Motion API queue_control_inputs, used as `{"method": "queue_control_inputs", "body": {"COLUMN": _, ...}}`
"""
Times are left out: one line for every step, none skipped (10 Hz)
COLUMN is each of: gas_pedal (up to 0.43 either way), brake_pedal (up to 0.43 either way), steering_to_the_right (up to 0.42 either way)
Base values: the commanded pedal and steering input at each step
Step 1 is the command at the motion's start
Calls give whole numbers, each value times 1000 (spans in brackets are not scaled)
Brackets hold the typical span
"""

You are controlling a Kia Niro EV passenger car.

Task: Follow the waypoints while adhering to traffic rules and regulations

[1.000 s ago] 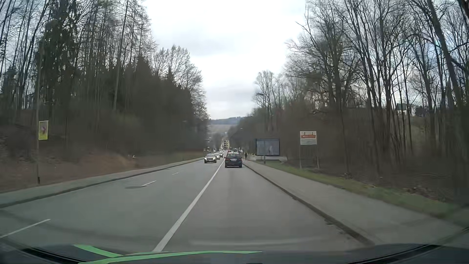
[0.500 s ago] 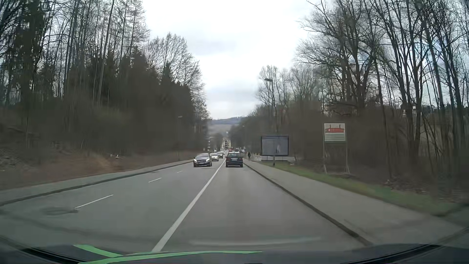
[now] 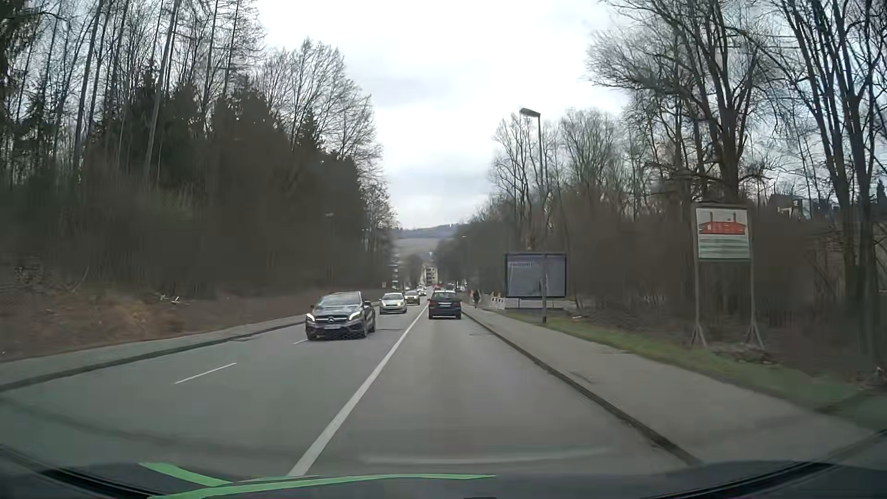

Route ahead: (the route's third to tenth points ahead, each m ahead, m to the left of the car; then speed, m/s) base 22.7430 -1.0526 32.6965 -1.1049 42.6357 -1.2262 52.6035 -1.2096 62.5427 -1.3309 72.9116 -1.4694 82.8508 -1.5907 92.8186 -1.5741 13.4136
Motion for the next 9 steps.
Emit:
{"method": "queue_control_inputs", "body": {"gas_pedal": 0, "brake_pedal": 122, "steering_to_the_right": -1}}
{"method": "queue_control_inputs", "body": {"gas_pedal": 0, "brake_pedal": 122, "steering_to_the_right": -1}}
{"method": "queue_control_inputs", "body": {"gas_pedal": 0, "brake_pedal": 122, "steering_to_the_right": -1}}
{"method": "queue_control_inputs", "body": {"gas_pedal": 0, "brake_pedal": 116, "steering_to_the_right": -1}}
{"method": "queue_control_inputs", "body": {"gas_pedal": 0, "brake_pedal": 116, "steering_to_the_right": -1}}
{"method": "queue_control_inputs", "body": {"gas_pedal": 0, "brake_pedal": 116, "steering_to_the_right": -1}}
{"method": "queue_control_inputs", "body": {"gas_pedal": 0, "brake_pedal": 116, "steering_to_the_right": -1}}
{"method": "queue_control_inputs", "body": {"gas_pedal": 0, "brake_pedal": 116, "steering_to_the_right": -1}}
{"method": "queue_control_inputs", "body": {"gas_pedal": 0, "brake_pedal": 110, "steering_to_the_right": -1}}
